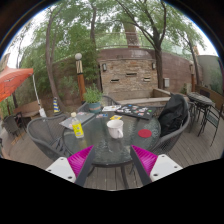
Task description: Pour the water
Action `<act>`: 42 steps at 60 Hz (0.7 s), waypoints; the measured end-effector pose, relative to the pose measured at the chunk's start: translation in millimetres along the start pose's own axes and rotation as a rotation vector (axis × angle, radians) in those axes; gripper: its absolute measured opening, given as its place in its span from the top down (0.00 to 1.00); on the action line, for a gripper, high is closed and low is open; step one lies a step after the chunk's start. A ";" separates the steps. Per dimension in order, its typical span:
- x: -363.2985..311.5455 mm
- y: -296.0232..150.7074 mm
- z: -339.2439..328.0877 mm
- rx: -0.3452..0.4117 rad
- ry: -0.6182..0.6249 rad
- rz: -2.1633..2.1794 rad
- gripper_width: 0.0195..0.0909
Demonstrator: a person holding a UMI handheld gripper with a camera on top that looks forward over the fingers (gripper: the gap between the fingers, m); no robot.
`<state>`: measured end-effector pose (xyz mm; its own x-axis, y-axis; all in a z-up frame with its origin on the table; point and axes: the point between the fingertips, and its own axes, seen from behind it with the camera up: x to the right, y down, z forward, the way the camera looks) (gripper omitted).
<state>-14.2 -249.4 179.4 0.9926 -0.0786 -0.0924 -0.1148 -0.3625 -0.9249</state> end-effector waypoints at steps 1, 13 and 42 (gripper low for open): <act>0.3 -0.7 0.6 0.003 0.002 -0.002 0.14; -4.2 -2.3 -3.1 0.020 0.004 -0.037 0.14; -188.7 8.1 163.7 0.054 -0.160 -0.051 0.14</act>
<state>-196.1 -85.5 128.9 0.9912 0.0886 -0.0985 -0.0663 -0.3119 -0.9478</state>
